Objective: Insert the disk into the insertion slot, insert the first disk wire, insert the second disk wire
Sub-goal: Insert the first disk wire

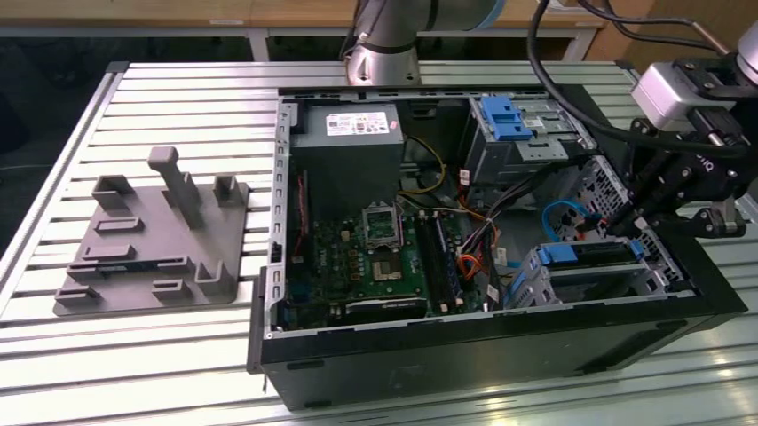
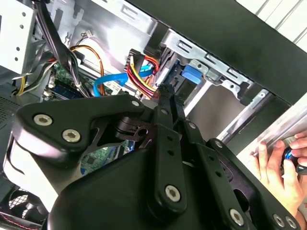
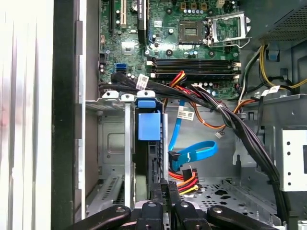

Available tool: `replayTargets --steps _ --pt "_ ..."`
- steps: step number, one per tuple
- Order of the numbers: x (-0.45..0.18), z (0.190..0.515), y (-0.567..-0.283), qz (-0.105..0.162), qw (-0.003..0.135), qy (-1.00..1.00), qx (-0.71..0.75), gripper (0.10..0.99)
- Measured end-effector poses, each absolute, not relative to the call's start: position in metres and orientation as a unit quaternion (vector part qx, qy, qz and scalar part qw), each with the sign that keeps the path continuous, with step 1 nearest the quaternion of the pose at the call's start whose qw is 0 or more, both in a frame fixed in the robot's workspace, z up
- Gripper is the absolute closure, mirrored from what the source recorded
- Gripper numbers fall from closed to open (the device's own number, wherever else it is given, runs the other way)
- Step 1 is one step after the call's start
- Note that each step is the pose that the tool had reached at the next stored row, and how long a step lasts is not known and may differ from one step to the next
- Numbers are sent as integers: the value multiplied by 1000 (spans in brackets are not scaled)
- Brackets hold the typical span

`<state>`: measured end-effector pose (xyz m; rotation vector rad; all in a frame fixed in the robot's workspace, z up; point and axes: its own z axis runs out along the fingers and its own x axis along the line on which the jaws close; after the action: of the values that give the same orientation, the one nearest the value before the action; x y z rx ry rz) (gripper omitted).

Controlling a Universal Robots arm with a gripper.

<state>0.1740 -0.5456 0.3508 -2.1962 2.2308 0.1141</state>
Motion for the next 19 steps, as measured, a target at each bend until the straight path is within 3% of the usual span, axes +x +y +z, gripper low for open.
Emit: replayTargets --steps 19 --pt "174 348 -548 36 5 712 -701 922"
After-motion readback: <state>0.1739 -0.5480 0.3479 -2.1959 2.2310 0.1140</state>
